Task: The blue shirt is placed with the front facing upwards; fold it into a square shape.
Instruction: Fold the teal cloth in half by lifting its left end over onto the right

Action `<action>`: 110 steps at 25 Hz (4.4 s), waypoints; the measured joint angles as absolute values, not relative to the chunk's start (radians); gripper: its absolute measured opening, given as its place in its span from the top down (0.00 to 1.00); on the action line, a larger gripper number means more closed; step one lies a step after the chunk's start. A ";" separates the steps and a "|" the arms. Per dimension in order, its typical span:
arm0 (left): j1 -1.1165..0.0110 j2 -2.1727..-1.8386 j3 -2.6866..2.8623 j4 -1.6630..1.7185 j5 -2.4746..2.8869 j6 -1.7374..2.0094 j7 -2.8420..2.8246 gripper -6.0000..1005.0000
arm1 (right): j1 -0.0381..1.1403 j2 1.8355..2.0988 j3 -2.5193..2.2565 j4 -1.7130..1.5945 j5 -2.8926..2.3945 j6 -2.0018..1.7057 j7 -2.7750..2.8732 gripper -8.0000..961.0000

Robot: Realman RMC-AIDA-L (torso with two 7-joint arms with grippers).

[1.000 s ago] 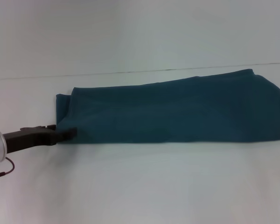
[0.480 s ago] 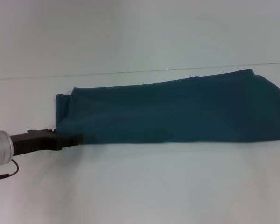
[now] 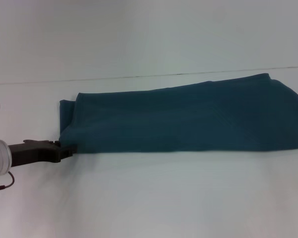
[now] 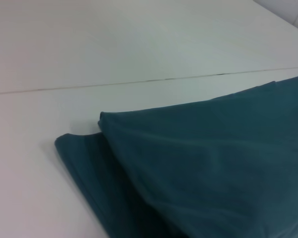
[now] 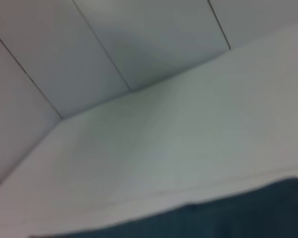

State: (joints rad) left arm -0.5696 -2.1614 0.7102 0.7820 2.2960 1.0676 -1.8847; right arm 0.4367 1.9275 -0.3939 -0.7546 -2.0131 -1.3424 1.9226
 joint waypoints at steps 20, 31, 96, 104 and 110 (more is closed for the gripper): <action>-0.602 -2.159 0.761 0.791 2.299 1.072 -1.908 0.99 | 0.437 1.918 -0.397 -0.760 -2.340 -1.250 2.140 0.24; -0.603 -2.158 0.761 0.808 2.302 1.072 -1.920 0.99 | 0.470 1.952 -0.418 -0.726 -2.347 -1.149 2.133 0.24; -0.547 -2.144 0.742 0.902 2.362 1.167 -1.953 0.99 | 0.430 1.955 -0.436 -0.701 -2.311 -1.172 2.088 0.99; -0.516 -2.145 0.738 0.926 2.385 1.193 -1.953 0.99 | 0.385 1.963 -0.434 -0.710 -2.257 -1.207 2.069 0.99; -0.514 -2.147 0.738 0.927 2.385 1.202 -1.952 0.99 | 0.387 1.972 -0.434 -0.711 -2.253 -1.208 2.060 0.99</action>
